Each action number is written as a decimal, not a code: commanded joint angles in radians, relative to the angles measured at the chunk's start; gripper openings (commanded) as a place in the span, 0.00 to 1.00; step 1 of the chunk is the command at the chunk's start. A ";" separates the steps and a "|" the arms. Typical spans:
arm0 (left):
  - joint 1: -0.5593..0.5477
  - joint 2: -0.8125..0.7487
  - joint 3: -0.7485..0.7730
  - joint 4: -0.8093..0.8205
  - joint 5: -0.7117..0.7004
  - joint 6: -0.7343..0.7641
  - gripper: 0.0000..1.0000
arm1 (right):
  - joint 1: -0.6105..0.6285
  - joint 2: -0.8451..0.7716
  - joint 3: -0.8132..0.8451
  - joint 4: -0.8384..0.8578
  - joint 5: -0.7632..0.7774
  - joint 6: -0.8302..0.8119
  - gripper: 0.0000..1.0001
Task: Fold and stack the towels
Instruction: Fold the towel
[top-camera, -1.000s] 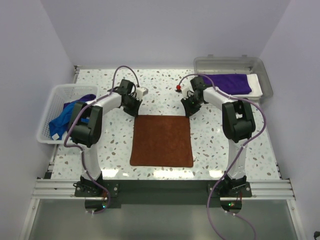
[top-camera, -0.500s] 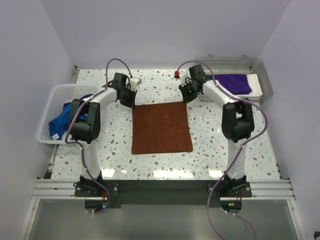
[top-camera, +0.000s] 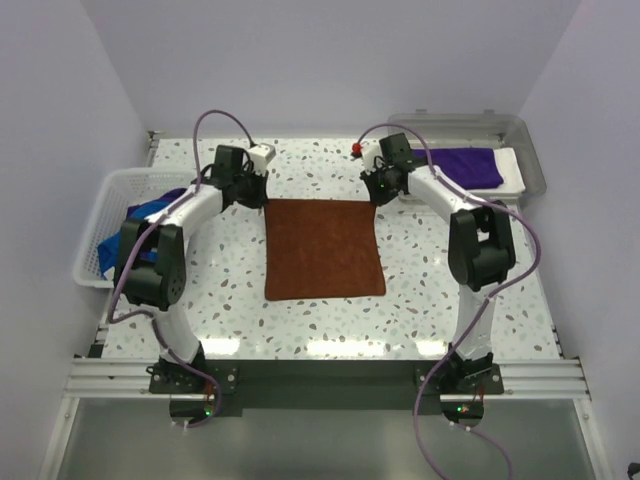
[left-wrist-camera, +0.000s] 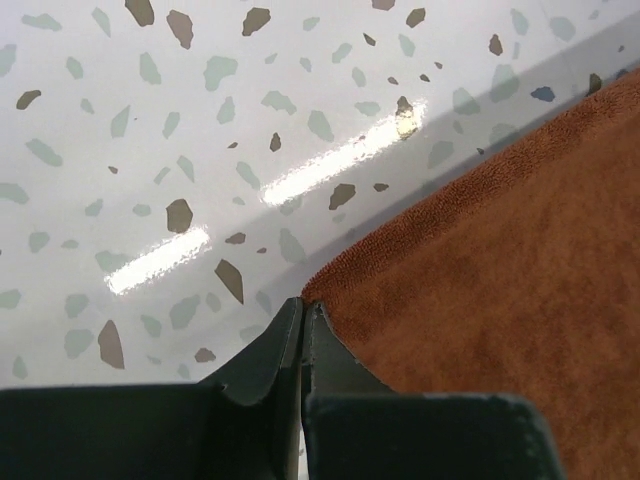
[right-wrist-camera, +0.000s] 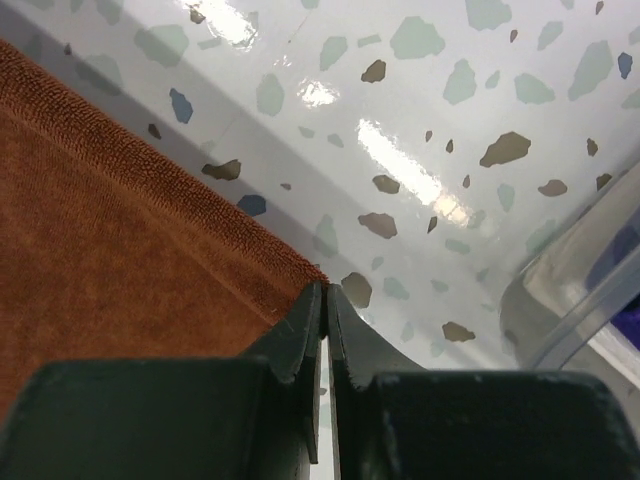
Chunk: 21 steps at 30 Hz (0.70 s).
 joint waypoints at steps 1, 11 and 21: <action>0.007 -0.113 -0.067 0.081 -0.001 -0.058 0.00 | 0.011 -0.135 -0.041 0.039 0.046 0.034 0.00; 0.004 -0.328 -0.305 0.049 -0.057 -0.197 0.00 | 0.022 -0.286 -0.191 -0.030 0.051 0.126 0.00; -0.009 -0.524 -0.492 -0.058 -0.035 -0.363 0.00 | 0.026 -0.440 -0.388 -0.071 0.073 0.341 0.00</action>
